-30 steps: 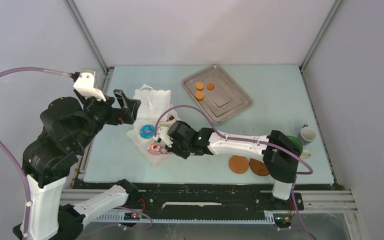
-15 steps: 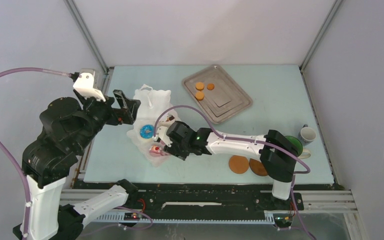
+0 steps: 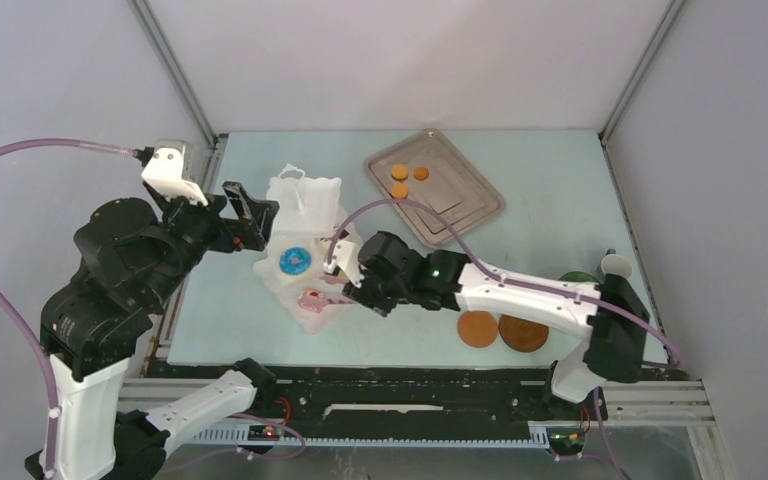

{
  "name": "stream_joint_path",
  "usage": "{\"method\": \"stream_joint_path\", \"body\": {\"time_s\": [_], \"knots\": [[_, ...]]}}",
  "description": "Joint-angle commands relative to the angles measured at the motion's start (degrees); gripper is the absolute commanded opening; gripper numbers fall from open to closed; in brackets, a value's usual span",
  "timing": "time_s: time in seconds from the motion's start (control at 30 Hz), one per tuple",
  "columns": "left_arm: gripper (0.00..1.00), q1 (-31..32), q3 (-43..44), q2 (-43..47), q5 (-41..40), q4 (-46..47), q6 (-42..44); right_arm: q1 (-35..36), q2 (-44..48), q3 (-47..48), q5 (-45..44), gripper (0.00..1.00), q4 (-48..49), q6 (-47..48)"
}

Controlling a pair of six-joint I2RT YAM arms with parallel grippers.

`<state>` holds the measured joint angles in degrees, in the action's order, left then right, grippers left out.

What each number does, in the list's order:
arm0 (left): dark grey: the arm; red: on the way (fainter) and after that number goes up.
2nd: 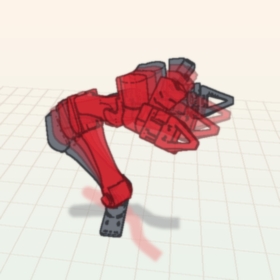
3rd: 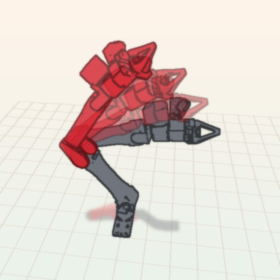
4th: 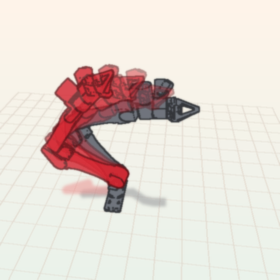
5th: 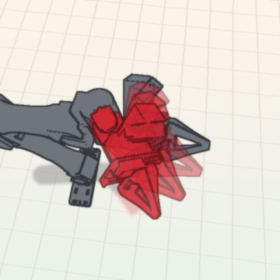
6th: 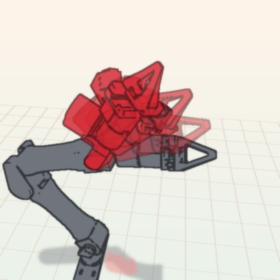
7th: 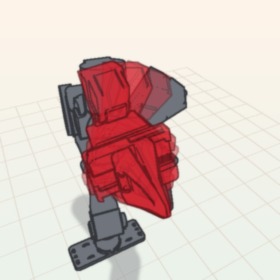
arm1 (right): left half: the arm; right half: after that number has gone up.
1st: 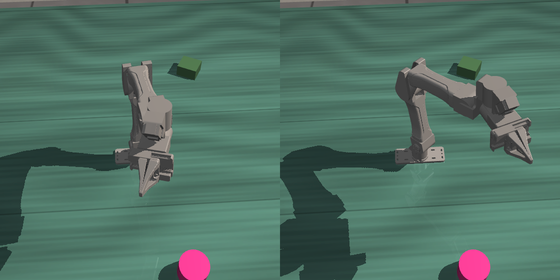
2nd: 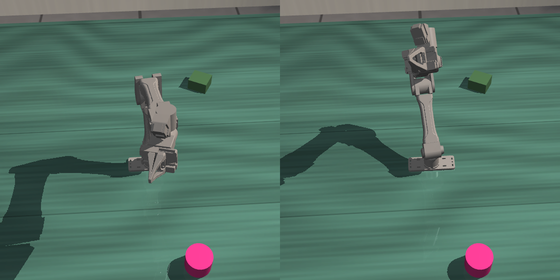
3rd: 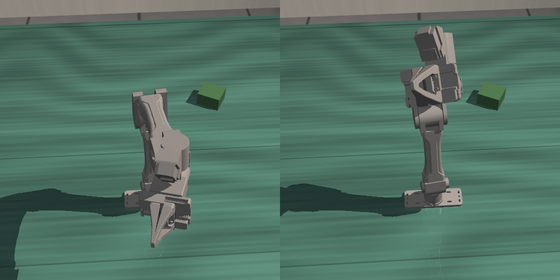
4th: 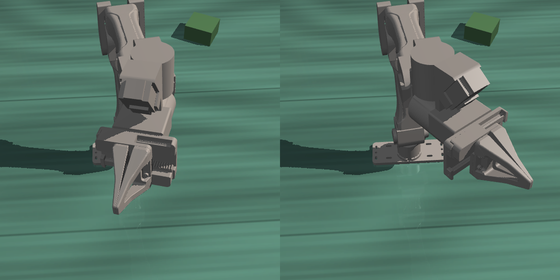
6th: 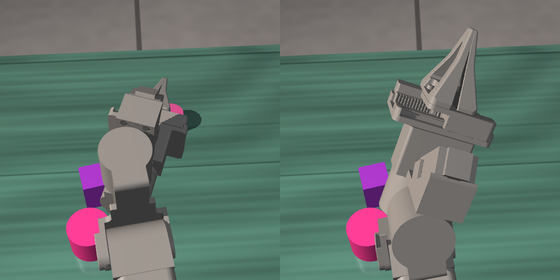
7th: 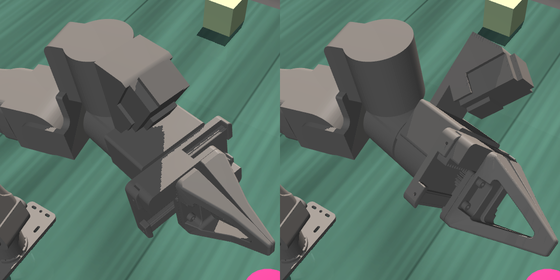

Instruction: Serve the afternoon tea

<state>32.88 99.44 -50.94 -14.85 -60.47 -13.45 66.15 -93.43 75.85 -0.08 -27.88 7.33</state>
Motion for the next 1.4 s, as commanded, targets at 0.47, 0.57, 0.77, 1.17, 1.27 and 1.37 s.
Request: {"method": "stream_joint_path", "body": {"time_s": [0.47, 0.57, 0.77, 1.17, 1.27, 1.37], "knots": [[0.98, 0.4, -1.1, 0.2, -0.9, 2.5, 0.7, -8.0, 24.3, -20.4, -8.8, 0.36, -11.2, -12.1], [0.98, 0.3, -1.2, 0.2, -0.6, 2.6, 0.6, -14.6, 27.6, -21.0, -8.8, 0.36, -9.7, -13.3], [0.98, 0.3, -1.1, 0.4, -0.2, 2.6, 0.4, -27.2, 25.8, -18.9, -7.6, 0.37, -2.2, -14.3], [0.98, 0.4, -0.5, 1.1, -0.1, 1.7, -0.2, -36.6, 1.1, 1.9, -2.9, 0.38, 0.2, -20.8], [0.98, 0.3, -0.5, 1.3, -0.3, 1.5, -0.4, -36.7, -5.5, 10.7, -2.8, 0.38, -3.3, -22.1], [0.98, 0.3, -0.6, 1.5, -0.7, 1.1, -0.4, -36.7, -12.6, 21.5, -2.3, 0.38, -10.0, -25.6]]}}
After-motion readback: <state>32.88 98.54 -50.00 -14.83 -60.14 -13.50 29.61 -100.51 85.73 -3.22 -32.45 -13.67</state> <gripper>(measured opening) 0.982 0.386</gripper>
